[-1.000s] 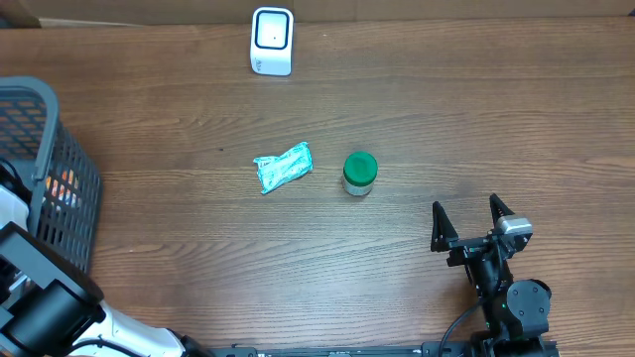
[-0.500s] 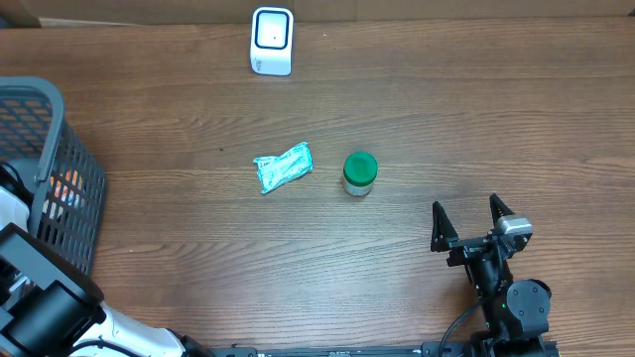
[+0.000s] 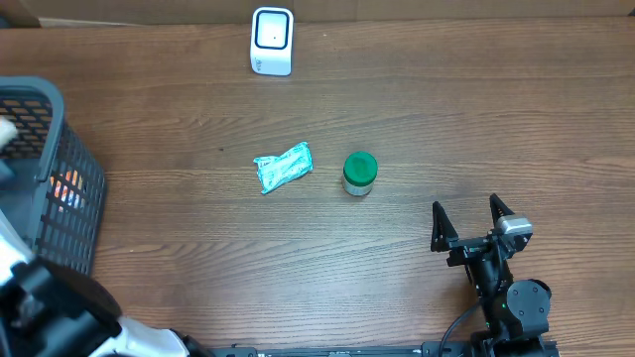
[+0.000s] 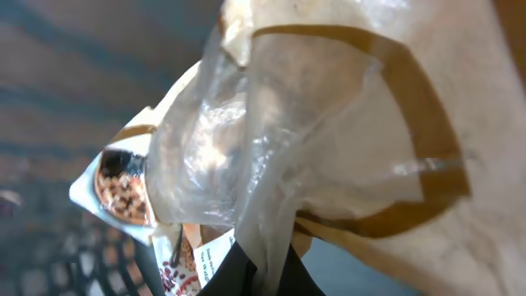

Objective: Scan the item barcode
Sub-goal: 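Reach into the basket and grasp the clear-windowed brown snack bag, then drop the brown snack bag onto the teal packet beside the jar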

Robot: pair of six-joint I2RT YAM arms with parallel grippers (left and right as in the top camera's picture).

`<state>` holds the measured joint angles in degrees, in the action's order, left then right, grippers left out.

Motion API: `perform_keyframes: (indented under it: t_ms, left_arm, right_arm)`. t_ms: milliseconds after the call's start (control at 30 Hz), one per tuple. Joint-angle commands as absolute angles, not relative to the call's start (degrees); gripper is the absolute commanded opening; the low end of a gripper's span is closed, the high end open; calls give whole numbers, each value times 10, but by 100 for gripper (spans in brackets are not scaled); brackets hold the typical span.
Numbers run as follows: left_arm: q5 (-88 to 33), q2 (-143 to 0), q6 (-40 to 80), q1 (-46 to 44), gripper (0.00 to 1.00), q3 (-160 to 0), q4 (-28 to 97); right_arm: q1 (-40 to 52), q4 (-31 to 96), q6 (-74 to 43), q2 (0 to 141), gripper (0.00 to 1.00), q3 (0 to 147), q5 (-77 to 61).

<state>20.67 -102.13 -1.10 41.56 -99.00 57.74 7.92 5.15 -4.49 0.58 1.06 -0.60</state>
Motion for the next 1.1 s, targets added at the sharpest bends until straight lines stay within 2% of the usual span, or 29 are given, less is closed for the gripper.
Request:
perform_keyframes:
  t_ms: [0, 233, 400, 533, 767, 1067]
  left_arm:
    - [190, -940, 6, 381, 4, -1075, 574]
    - [163, -844, 67, 270, 4, -1108, 580]
    - [149, -819, 172, 107, 4, -1106, 689]
    - [149, -835, 216, -4, 4, -1065, 731]
    - [150, -897, 283, -168, 4, -945, 728]
    - [153, -1013, 317, -283, 4, -858, 682]
  right_arm:
    - [81, 48, -45, 2, 100, 5, -1]
    - [81, 48, -45, 2, 100, 5, -1]
    - [81, 48, -45, 2, 100, 5, -1]
    - [81, 48, -45, 2, 100, 5, -1]
    - [81, 48, -45, 2, 100, 5, -1]
    - [81, 48, -45, 2, 100, 5, -1]
